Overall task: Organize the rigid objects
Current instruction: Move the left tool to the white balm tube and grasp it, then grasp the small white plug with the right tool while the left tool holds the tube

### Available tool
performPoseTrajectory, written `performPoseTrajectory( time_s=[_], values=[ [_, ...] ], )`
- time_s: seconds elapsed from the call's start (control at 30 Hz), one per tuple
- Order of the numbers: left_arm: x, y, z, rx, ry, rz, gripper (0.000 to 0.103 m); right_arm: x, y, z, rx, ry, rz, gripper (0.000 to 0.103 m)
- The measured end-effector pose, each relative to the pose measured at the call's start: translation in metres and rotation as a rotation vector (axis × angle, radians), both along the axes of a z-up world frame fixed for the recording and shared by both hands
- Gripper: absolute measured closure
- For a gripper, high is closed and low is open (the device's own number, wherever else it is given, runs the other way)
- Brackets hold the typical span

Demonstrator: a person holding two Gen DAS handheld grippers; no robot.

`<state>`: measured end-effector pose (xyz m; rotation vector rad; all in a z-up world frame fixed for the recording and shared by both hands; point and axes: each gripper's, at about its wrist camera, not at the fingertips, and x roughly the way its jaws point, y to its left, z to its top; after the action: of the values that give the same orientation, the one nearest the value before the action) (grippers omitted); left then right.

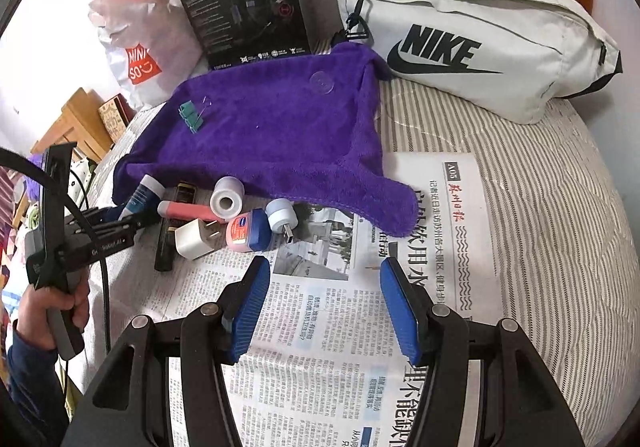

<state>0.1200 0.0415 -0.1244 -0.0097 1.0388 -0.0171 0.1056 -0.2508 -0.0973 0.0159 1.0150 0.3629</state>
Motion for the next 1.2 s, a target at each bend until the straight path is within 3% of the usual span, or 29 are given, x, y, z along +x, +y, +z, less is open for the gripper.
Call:
performPoseTrajectory(
  time_s=[0.1, 0.2, 0.43, 0.67, 1.0, 1.2],
  values=[
    [0.003, -0.001, -0.001, 0.013, -0.001, -0.009, 0.062, 0.000, 0.006, -0.002, -0.008, 0.004, 0.012, 0.046],
    [0.001, -0.003, -0.001, 0.023, -0.011, -0.027, 0.069, 0.001, 0.012, -0.004, -0.014, 0.002, 0.025, 0.046],
    [-0.010, 0.009, 0.000, 0.001, -0.010, -0.021, 0.069, 0.016, 0.027, -0.014, -0.007, -0.020, 0.044, 0.046],
    [-0.012, 0.012, -0.001, -0.007, -0.011, -0.020, 0.069, 0.035, 0.042, -0.031, -0.068, -0.029, 0.071, 0.053],
    [-0.013, 0.014, 0.000, -0.025, -0.015, -0.015, 0.069, 0.040, 0.063, -0.042, -0.114, -0.052, 0.115, 0.054],
    [-0.013, 0.015, 0.000, -0.032, -0.026, -0.010, 0.069, 0.044, 0.071, -0.048, -0.123, -0.066, 0.137, 0.080]
  ],
)
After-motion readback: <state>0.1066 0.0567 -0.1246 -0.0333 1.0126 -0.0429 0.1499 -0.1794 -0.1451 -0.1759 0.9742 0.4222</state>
